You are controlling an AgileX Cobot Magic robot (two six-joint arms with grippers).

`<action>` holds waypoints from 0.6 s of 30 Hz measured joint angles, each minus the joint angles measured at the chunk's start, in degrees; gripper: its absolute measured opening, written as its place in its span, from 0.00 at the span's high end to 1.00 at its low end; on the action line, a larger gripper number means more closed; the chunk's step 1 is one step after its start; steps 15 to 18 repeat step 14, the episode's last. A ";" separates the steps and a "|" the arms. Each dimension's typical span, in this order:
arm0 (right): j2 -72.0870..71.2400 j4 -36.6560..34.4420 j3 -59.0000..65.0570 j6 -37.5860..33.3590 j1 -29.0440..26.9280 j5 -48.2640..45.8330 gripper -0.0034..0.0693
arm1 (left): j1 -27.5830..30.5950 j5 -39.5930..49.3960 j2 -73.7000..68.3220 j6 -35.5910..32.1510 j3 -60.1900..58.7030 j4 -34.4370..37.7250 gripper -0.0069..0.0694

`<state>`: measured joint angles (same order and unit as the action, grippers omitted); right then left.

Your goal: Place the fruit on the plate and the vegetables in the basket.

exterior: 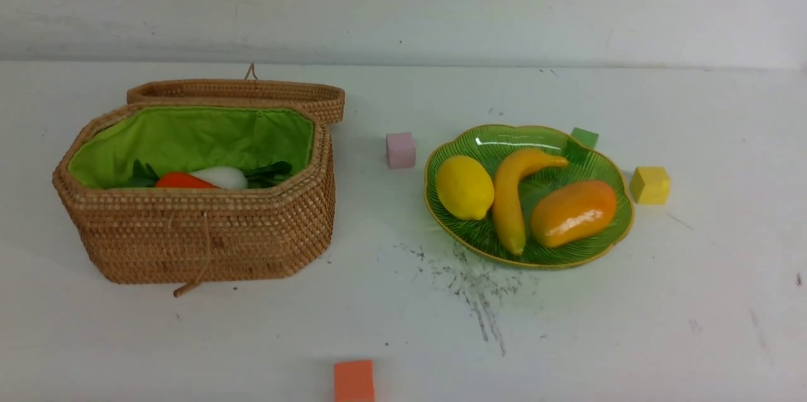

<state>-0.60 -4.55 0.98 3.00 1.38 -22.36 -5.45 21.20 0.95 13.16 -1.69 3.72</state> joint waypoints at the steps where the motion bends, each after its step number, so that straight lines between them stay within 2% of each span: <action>1: 0.00 0.00 0.00 0.00 0.00 0.00 0.87 | 0.00 0.00 0.00 0.00 0.00 0.00 0.92; 18: 0.00 0.00 0.00 0.00 0.00 0.00 0.85 | 0.00 0.00 0.00 0.06 0.00 0.00 0.92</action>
